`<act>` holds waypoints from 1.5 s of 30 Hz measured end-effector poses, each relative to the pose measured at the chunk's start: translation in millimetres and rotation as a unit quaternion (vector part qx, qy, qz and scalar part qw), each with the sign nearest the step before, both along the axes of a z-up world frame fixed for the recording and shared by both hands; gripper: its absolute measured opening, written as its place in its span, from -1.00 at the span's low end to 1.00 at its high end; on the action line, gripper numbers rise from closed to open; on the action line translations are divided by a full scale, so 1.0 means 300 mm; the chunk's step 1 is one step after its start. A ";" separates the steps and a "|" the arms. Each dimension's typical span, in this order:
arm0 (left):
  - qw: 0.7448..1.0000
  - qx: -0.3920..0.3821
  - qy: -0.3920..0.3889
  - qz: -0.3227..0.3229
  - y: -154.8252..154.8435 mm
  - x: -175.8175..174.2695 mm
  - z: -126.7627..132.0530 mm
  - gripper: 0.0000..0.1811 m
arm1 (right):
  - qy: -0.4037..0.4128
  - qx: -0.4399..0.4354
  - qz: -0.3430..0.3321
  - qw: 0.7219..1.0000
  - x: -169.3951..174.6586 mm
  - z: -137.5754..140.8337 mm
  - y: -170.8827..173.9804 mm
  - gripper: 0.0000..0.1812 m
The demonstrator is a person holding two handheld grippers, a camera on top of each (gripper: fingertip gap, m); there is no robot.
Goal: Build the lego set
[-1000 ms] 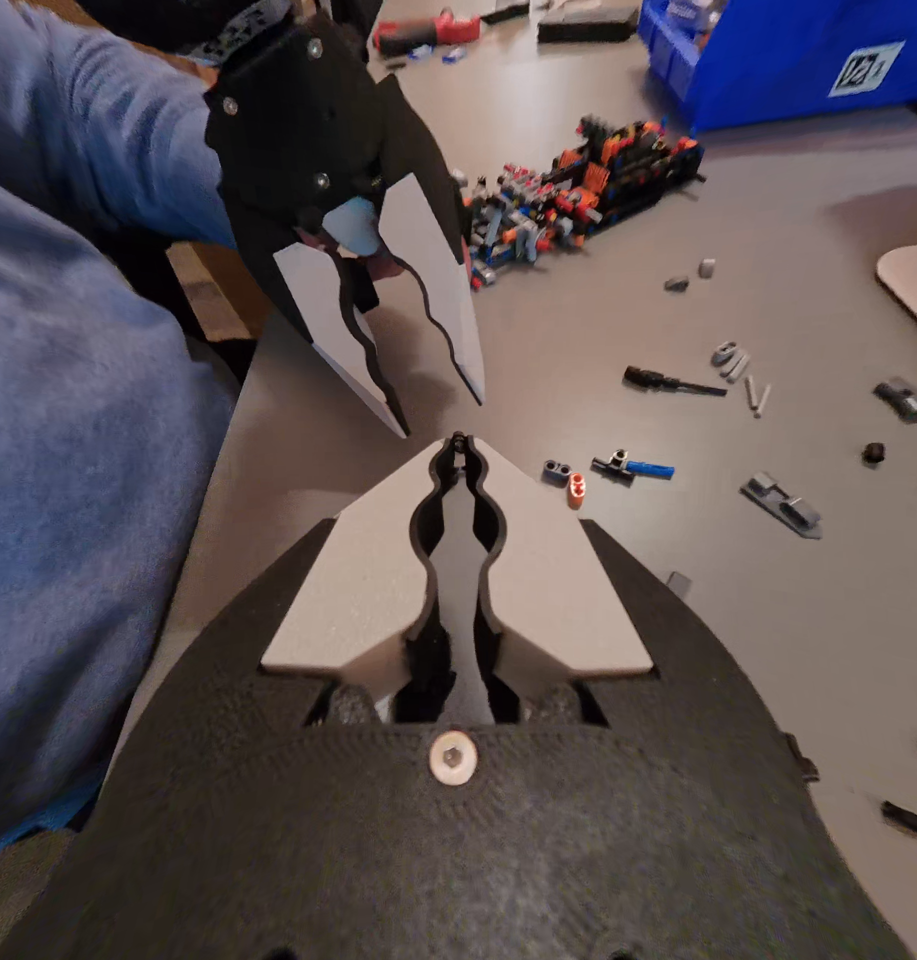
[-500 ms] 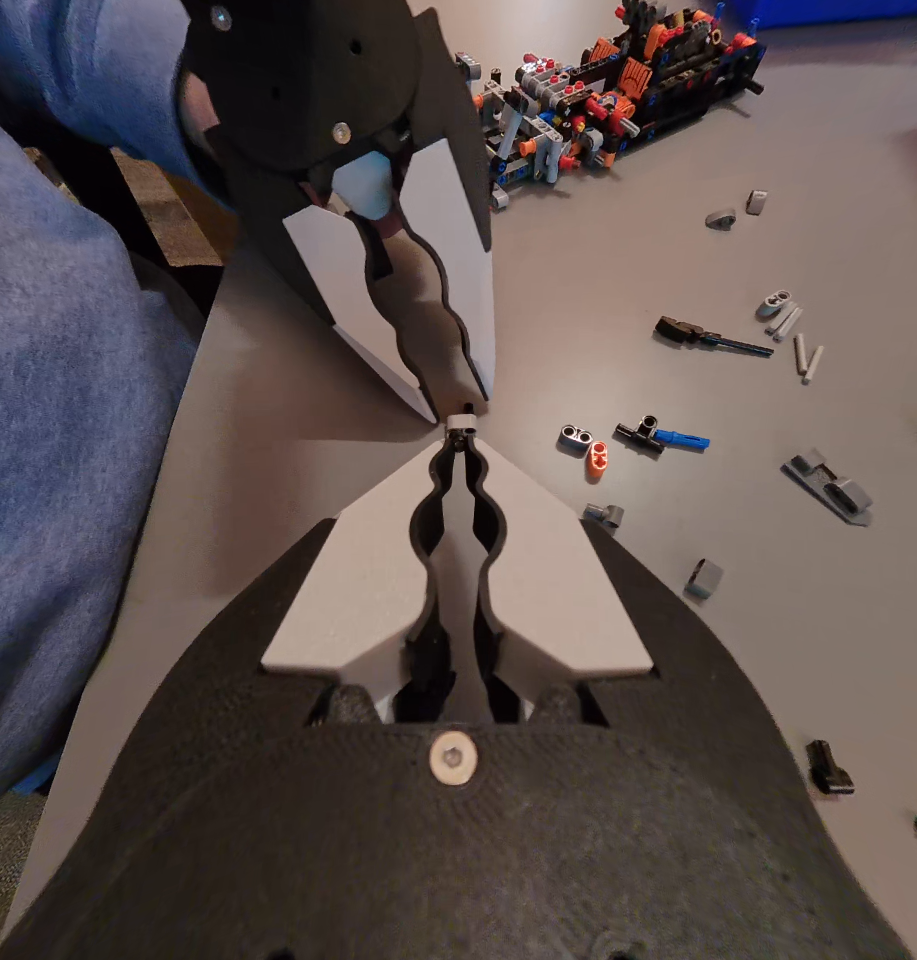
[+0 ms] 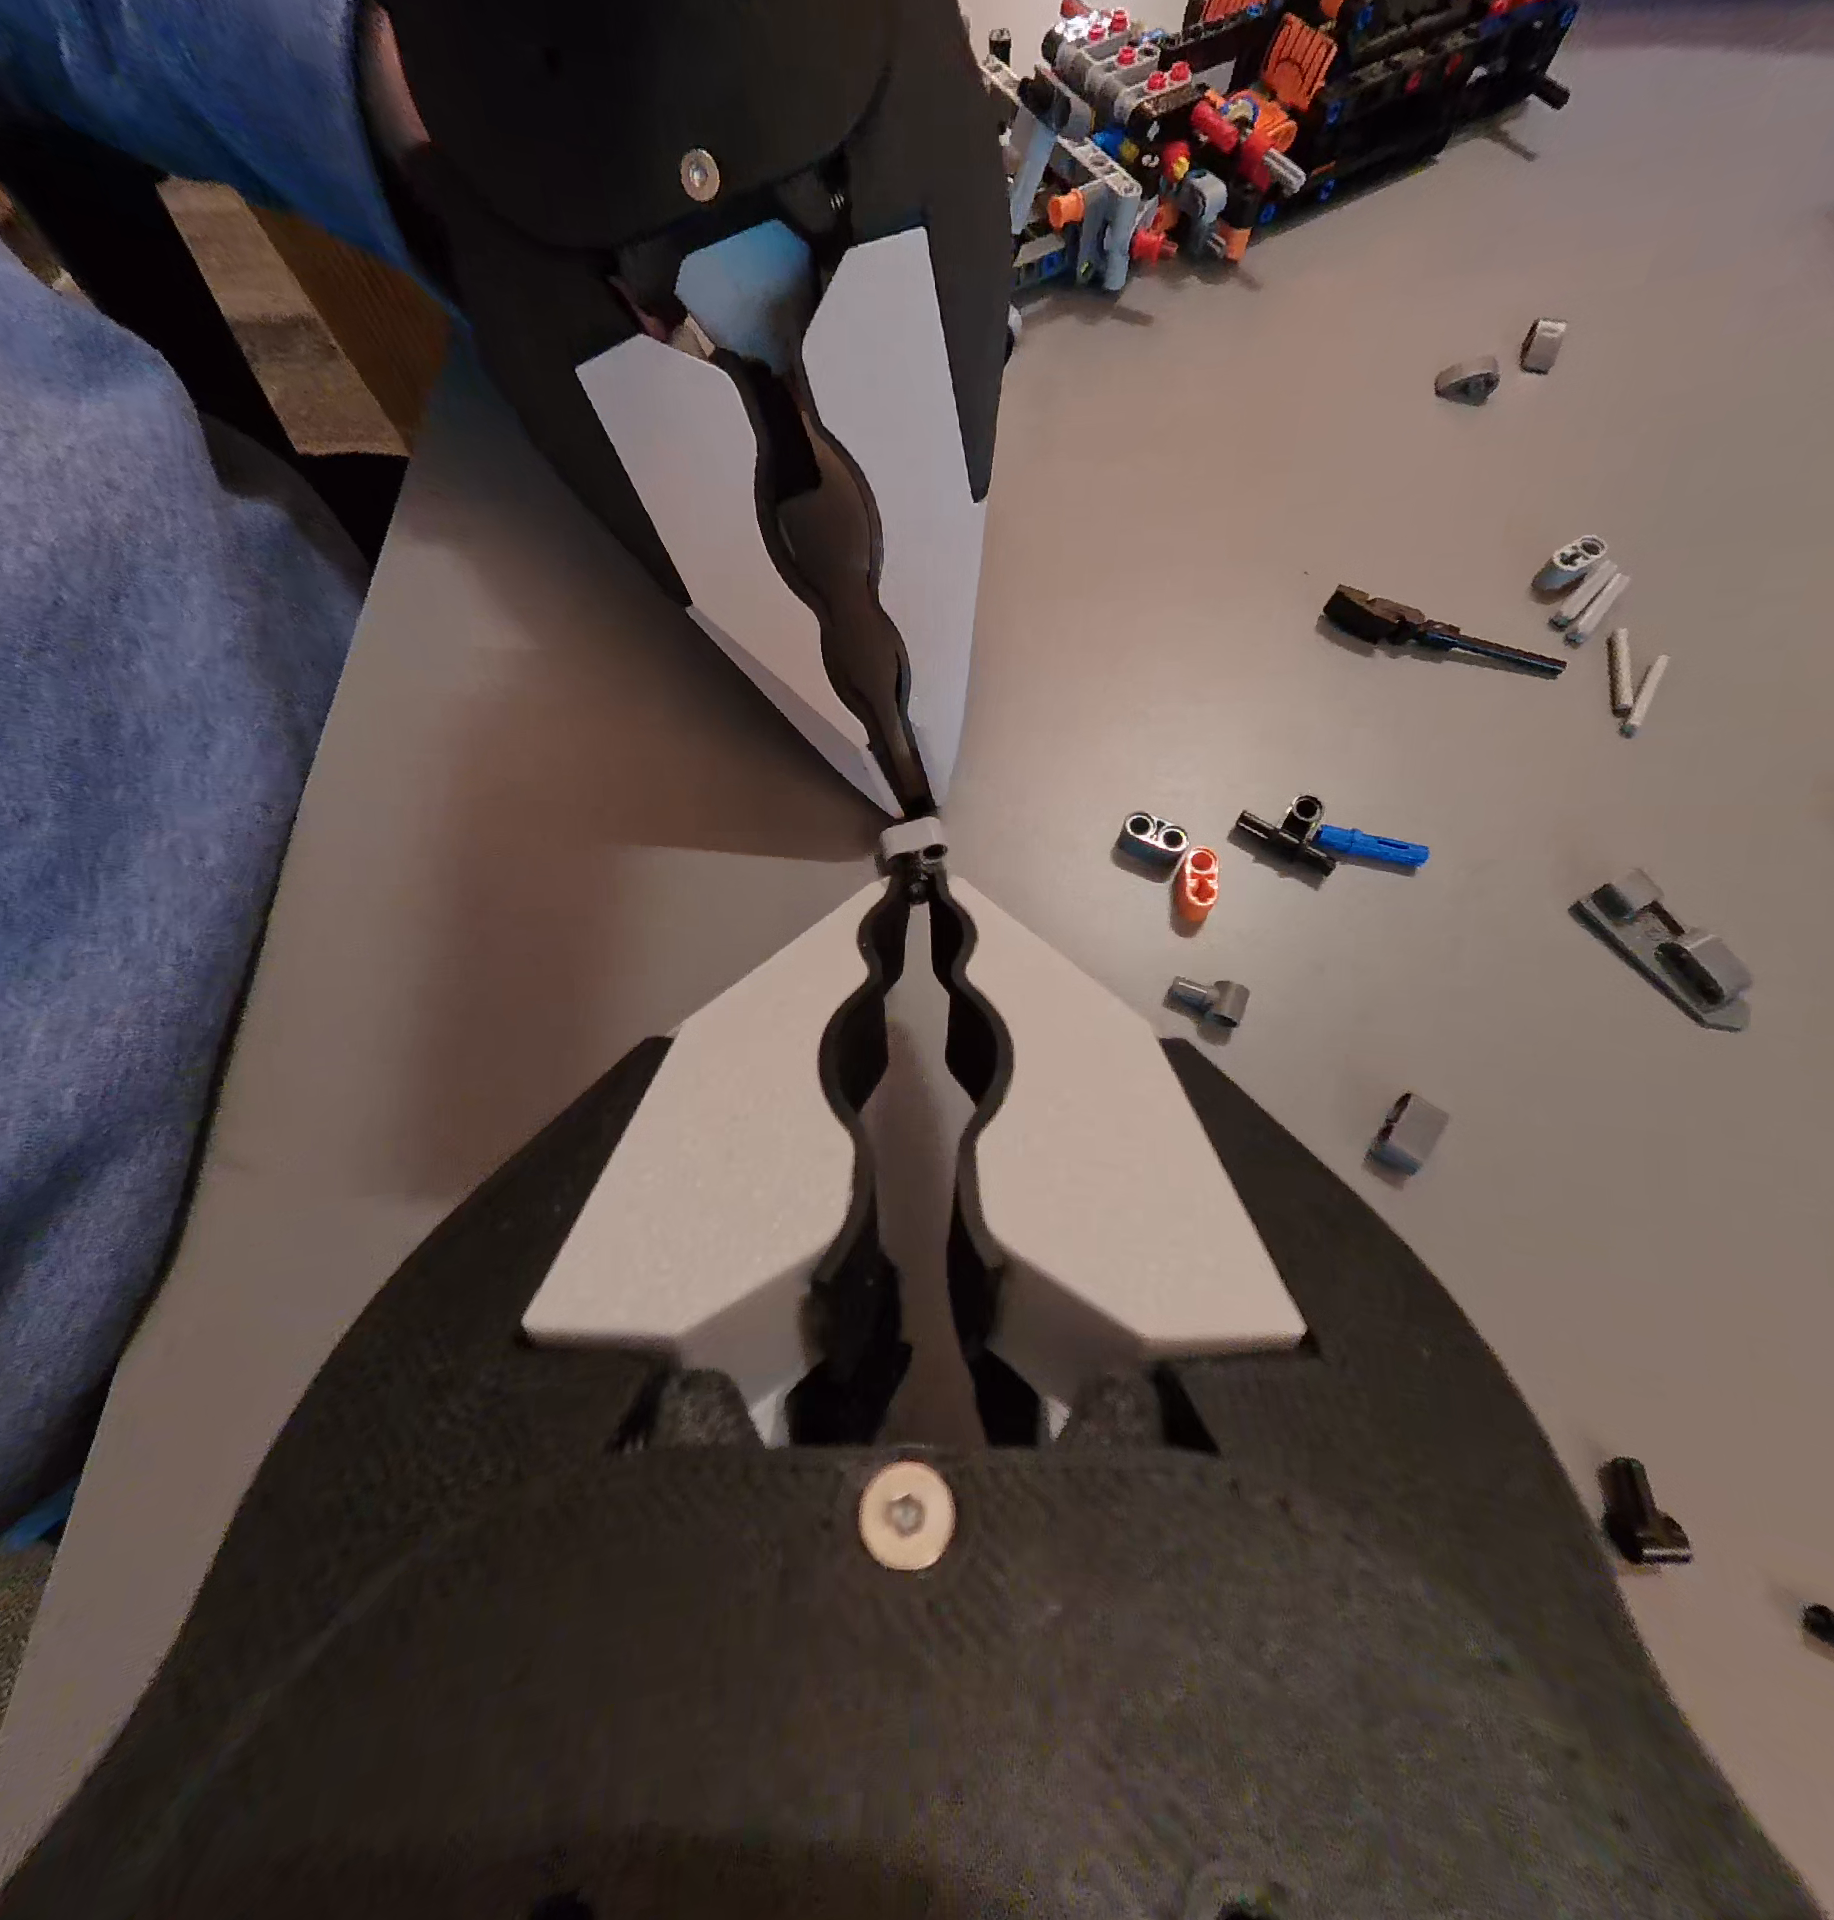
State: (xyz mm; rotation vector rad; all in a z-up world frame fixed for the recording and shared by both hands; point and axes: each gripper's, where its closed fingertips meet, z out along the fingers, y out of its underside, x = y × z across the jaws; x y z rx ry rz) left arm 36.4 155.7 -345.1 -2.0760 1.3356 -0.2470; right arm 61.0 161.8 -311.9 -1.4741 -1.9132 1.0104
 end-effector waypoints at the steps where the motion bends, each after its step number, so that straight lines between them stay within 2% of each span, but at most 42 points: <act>1: 1.000 0.007 0.005 -0.002 0.002 -0.001 0.003 -0.98 | 0.000 0.001 0.001 1.000 0.000 0.001 -0.001 -0.99; 8: 0.999 -0.004 0.040 -0.018 0.000 0.001 0.007 -0.98 | -0.024 0.039 0.010 0.999 -0.011 -0.035 -0.013 -0.99; 19: 0.999 -0.017 0.035 -0.032 0.005 0.020 -0.001 -0.98 | -0.053 0.074 0.020 0.996 -0.014 -0.072 -0.019 -0.99; 25: 1.000 -0.015 0.009 -0.021 0.010 0.023 -0.001 -0.89 | -0.055 0.075 0.018 0.996 -0.012 -0.075 -0.018 -0.99; 29: 0.999 -0.026 -0.011 -0.019 0.003 0.036 -0.003 -0.92 | -0.056 0.071 0.018 0.996 -0.011 -0.075 -0.016 -0.99; 36: 1.000 -0.011 0.004 -0.022 0.010 0.039 0.000 -0.97 | -0.062 0.083 0.023 0.994 -0.004 -0.074 -0.019 -0.99; 45: 0.998 -0.019 0.022 -0.047 0.020 0.054 0.022 -0.98 | -0.098 0.148 0.041 0.983 0.012 -0.071 -0.010 -0.99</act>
